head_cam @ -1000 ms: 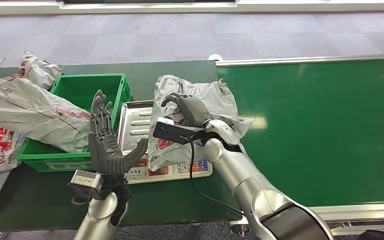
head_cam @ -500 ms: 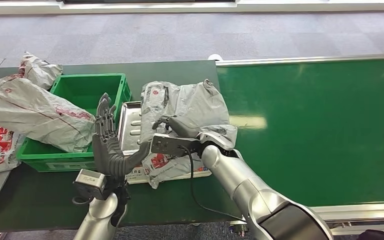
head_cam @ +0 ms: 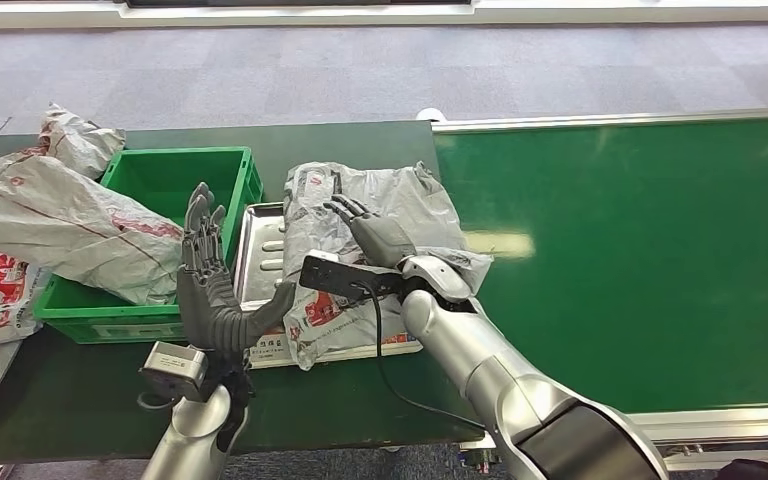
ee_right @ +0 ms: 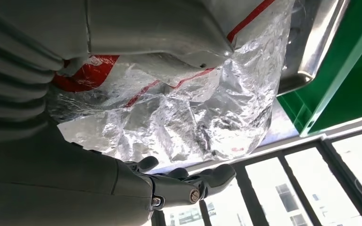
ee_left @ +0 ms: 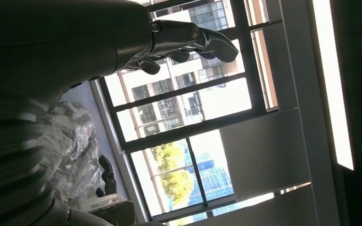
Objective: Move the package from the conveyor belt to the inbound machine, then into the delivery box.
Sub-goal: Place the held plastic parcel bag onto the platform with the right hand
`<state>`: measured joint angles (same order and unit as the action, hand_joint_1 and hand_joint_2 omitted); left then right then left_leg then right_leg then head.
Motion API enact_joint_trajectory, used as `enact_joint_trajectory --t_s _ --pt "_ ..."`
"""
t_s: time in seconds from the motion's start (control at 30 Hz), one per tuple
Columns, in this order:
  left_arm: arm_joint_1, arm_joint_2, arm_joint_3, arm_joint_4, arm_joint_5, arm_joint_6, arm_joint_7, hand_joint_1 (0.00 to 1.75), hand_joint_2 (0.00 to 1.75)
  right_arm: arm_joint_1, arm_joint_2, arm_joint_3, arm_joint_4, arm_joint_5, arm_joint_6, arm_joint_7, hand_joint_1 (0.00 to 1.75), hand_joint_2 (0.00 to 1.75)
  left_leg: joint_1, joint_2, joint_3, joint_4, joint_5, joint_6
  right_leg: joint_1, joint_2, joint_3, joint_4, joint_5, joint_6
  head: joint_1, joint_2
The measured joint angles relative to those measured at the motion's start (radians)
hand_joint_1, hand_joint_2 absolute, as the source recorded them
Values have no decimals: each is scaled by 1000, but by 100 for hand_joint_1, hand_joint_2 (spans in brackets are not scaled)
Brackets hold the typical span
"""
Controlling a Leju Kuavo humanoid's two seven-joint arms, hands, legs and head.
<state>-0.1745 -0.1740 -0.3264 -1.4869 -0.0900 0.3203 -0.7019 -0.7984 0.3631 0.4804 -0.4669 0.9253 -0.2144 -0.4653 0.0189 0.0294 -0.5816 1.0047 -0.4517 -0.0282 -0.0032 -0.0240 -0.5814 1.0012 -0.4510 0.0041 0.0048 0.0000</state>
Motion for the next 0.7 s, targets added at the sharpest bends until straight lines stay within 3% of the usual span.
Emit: enact_joint_trajectory --t_s 0.13,0.33,0.7 --pt "13 5 2 -17 0 17 0 0 175 32 -5 1 -44 -27 -60 -10 0 0 0 0 0 0 0 0 0 0 0 0 0 0 0 0" --pt "27 11 2 -33 6 23 0 0 175 72 -15 -1 -109 -57 -78 -33 0 0 0 0 0 0 0 0 0 0 -1 0 0 0 0 0" --pt "54 20 4 -48 29 33 0 0 175 187 -68 -18 -301 -77 -161 -35 0 0 0 0 -1 0 0 0 0 0 -1 0 0 0 0 0"
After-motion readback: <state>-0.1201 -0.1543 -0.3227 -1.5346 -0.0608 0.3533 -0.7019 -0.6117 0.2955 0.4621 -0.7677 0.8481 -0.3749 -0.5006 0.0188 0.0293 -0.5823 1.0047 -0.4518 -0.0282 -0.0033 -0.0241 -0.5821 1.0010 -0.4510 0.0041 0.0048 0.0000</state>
